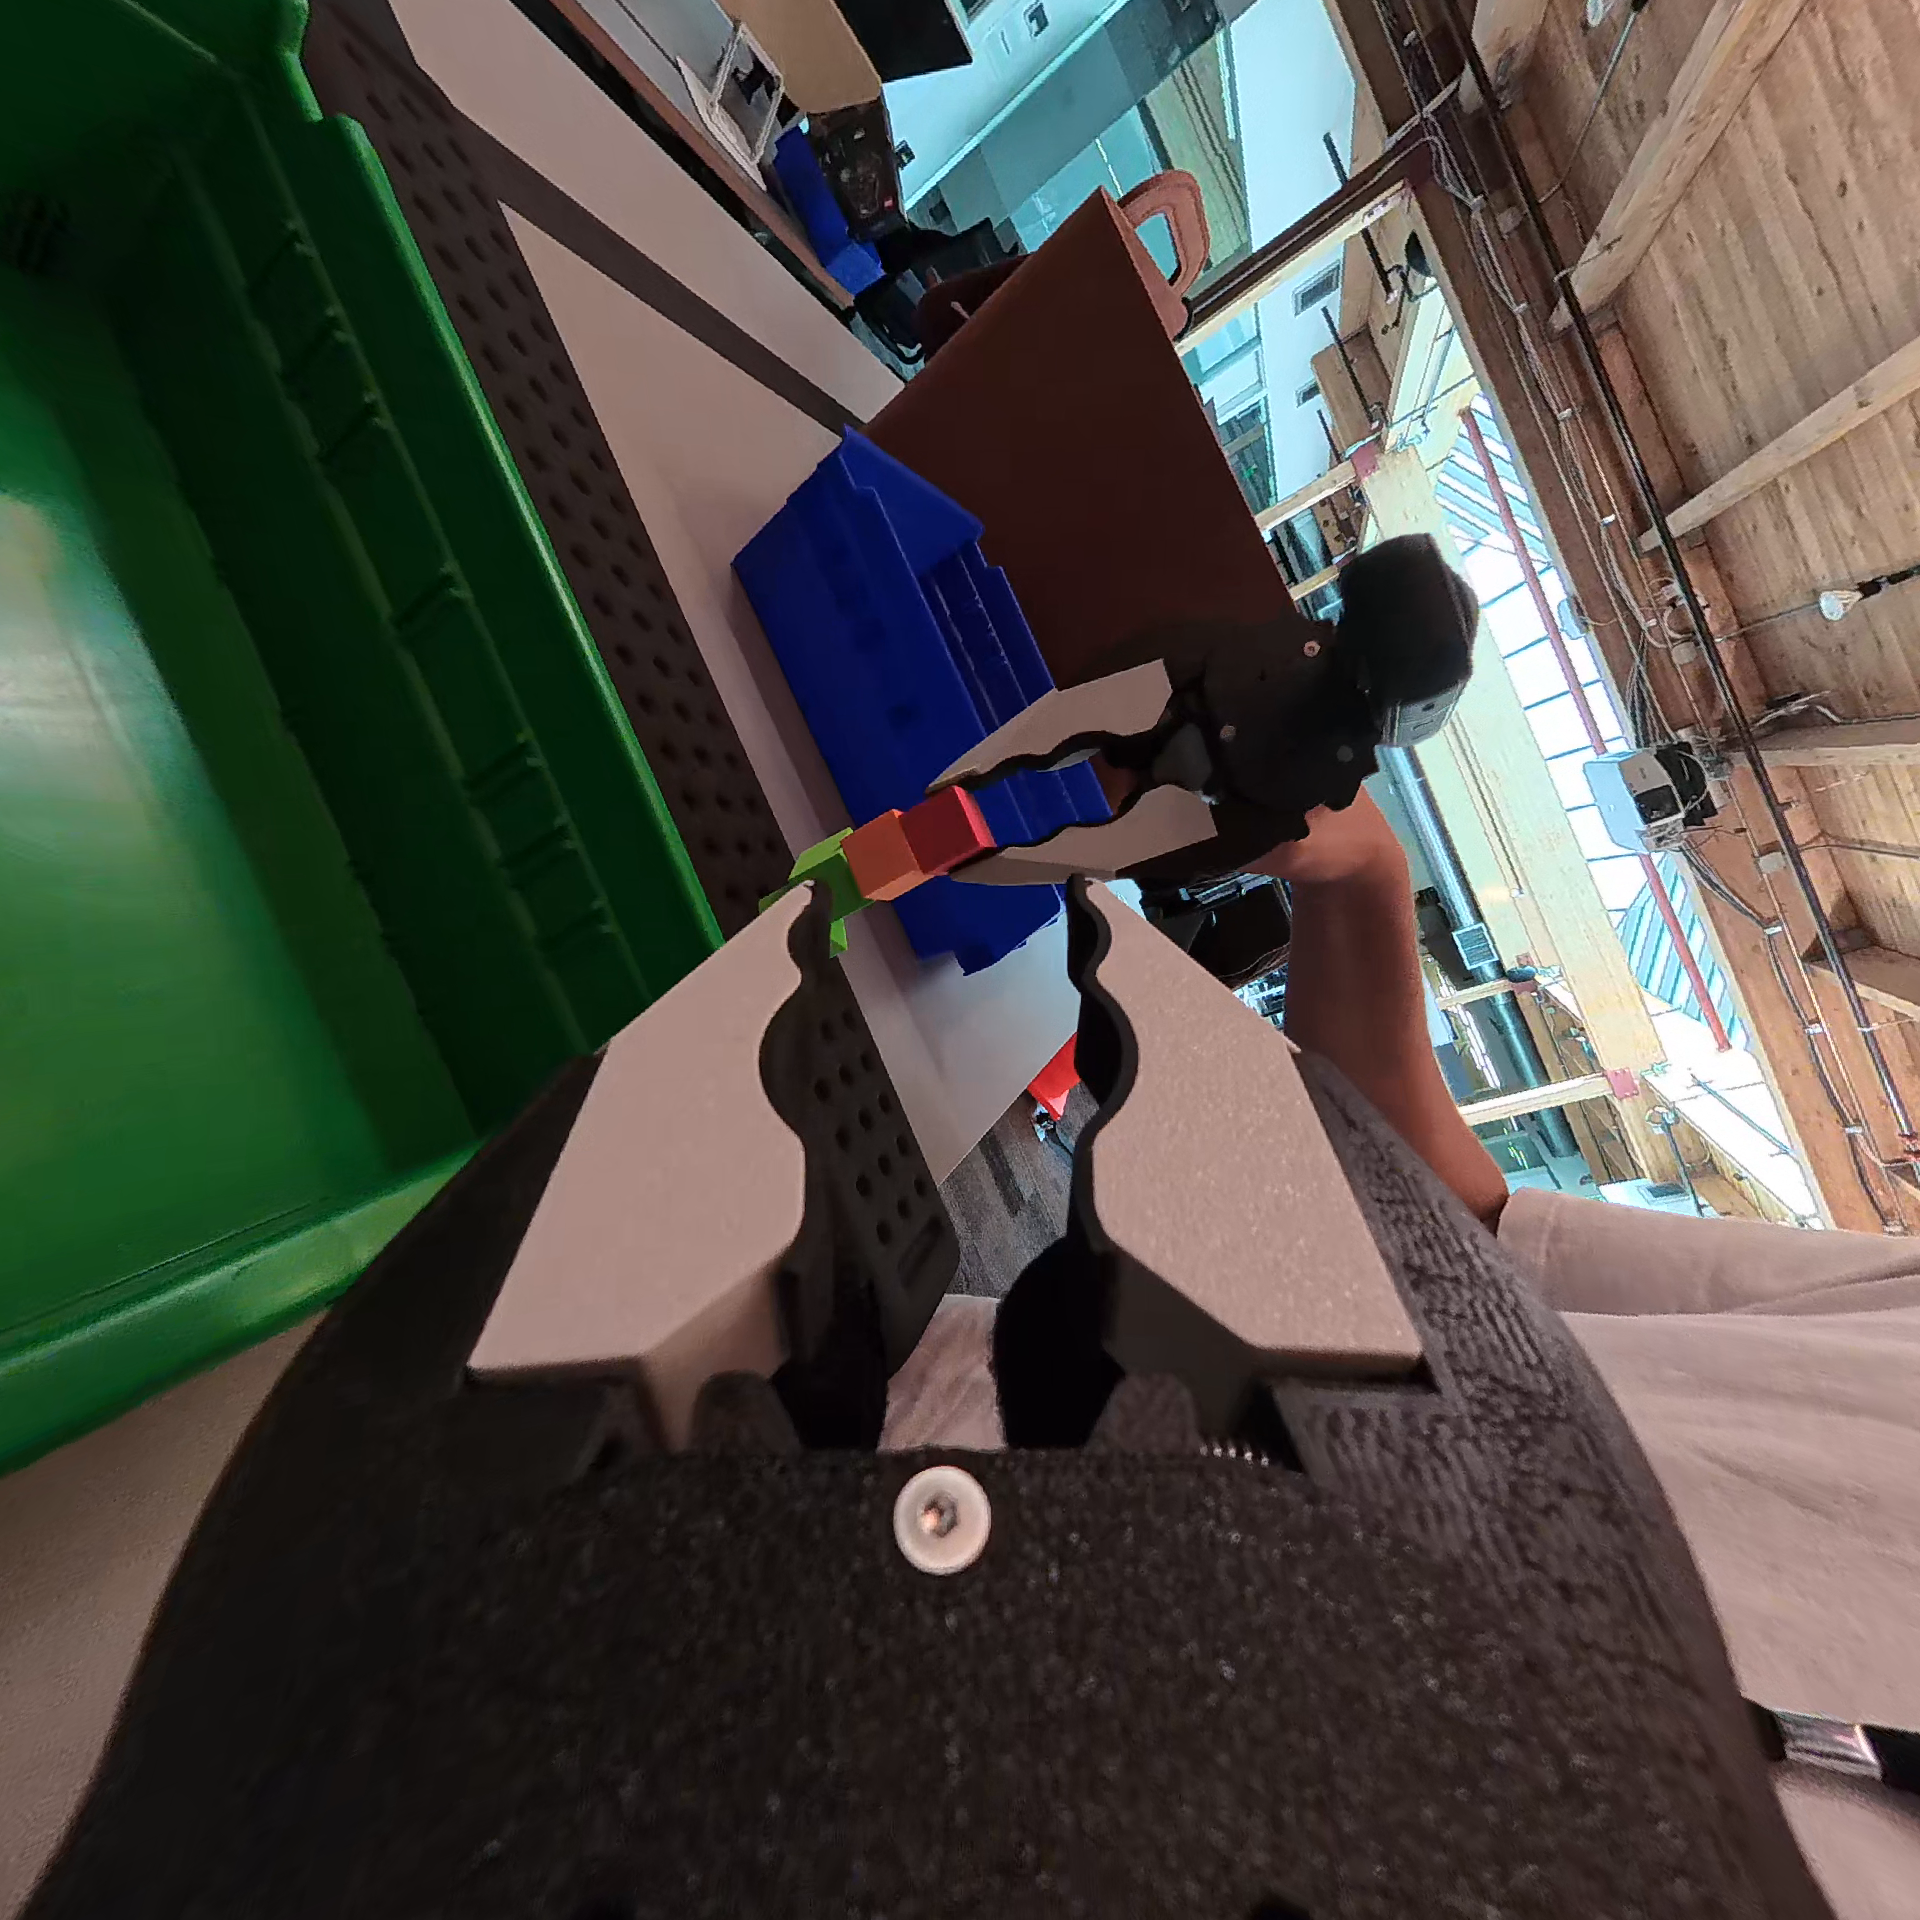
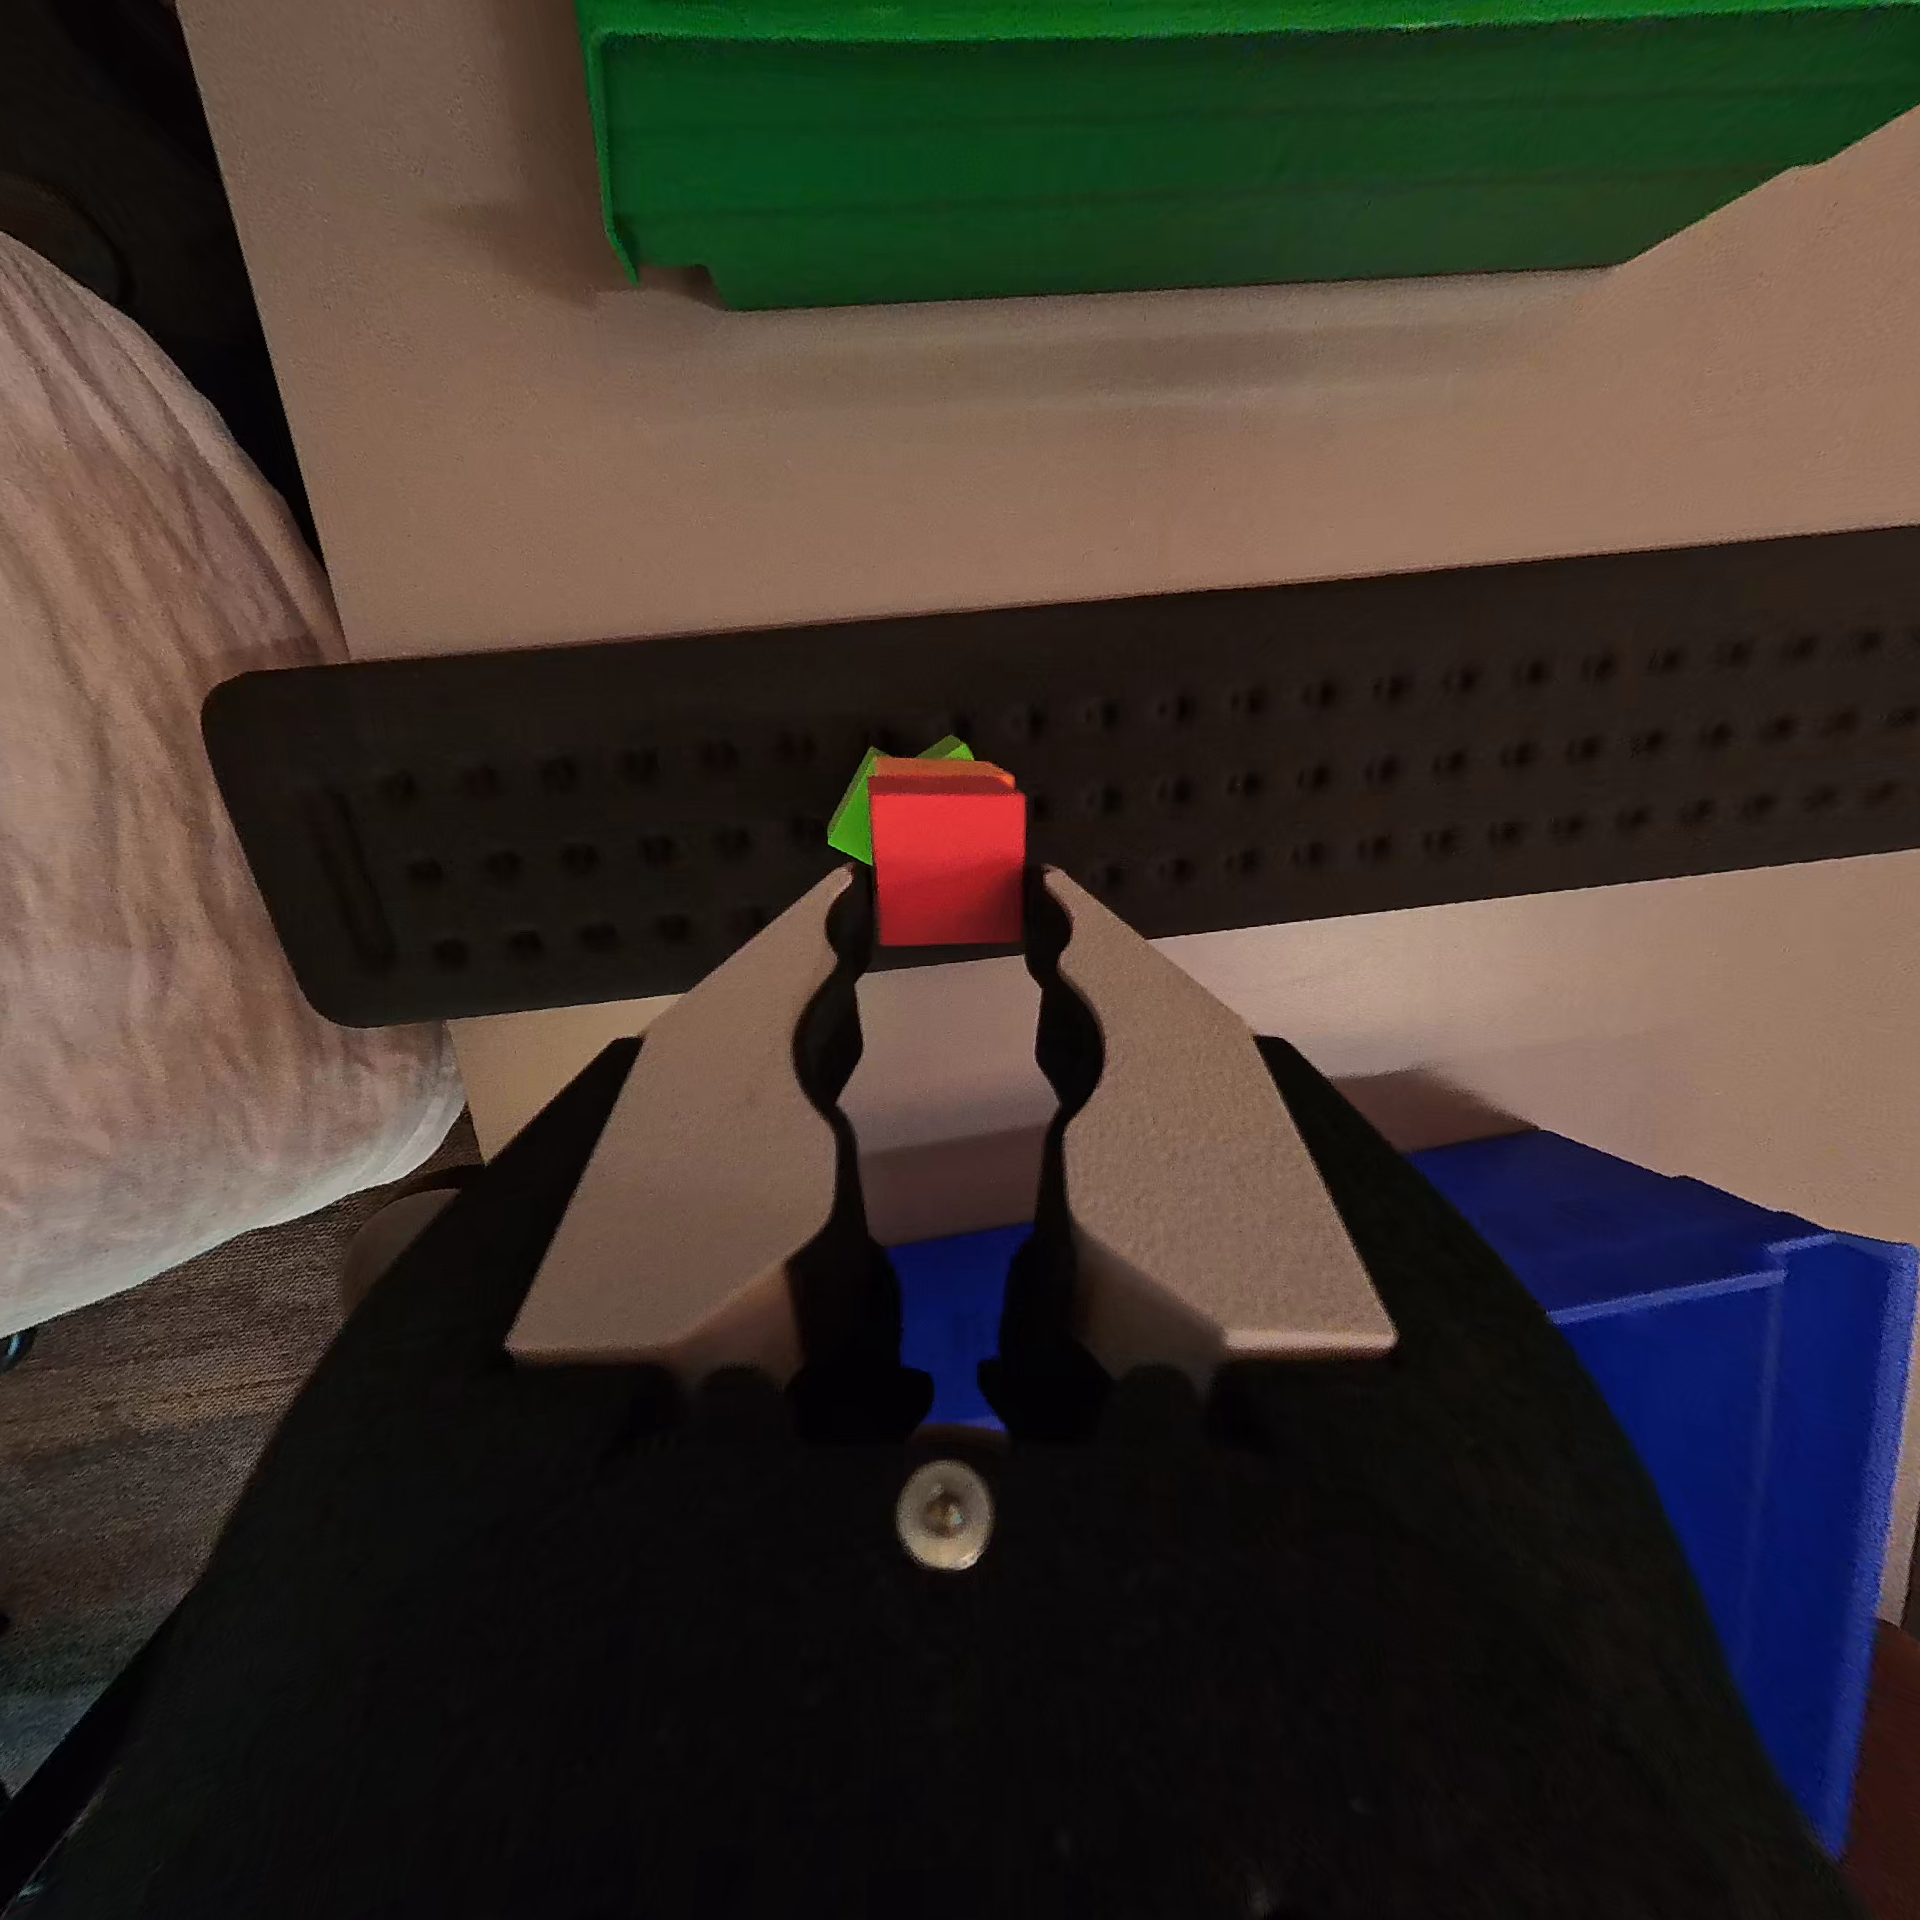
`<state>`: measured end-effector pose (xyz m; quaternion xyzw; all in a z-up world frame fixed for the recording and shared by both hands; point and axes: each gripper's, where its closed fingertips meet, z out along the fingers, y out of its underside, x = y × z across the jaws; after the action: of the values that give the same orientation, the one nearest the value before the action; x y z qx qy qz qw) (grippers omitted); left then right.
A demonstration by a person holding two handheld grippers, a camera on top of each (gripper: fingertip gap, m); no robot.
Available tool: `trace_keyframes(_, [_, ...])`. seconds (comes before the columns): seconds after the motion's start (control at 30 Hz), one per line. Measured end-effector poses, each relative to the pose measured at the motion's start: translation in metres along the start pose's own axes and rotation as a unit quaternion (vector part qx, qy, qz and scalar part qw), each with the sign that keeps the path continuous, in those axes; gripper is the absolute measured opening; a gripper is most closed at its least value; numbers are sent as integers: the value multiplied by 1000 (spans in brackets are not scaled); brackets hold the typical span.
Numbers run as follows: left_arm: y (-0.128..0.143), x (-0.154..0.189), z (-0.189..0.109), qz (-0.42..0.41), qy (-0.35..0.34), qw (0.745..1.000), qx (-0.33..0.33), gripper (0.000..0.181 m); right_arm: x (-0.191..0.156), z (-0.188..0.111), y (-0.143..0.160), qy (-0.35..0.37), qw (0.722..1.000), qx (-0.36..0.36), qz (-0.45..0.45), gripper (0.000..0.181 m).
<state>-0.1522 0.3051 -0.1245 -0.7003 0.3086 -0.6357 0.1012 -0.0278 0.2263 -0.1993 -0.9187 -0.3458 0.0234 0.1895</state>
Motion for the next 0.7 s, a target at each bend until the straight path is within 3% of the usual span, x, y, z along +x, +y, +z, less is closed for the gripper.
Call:
trace_keyframes(0.47, [2,-1,3,13,-13,1000,-12,47,-7,-8,-5,-11,999,38,19,41])
trace_keyframes(0.57, [7,-14,-4,71,-78,994,-26,47,-5,-27,-4,19,995,82,47,42])
trace_keyframes(0.7, [23,-24,-12,179,-169,967,-69,47,-1,-57,7,88,972,165,142,55])
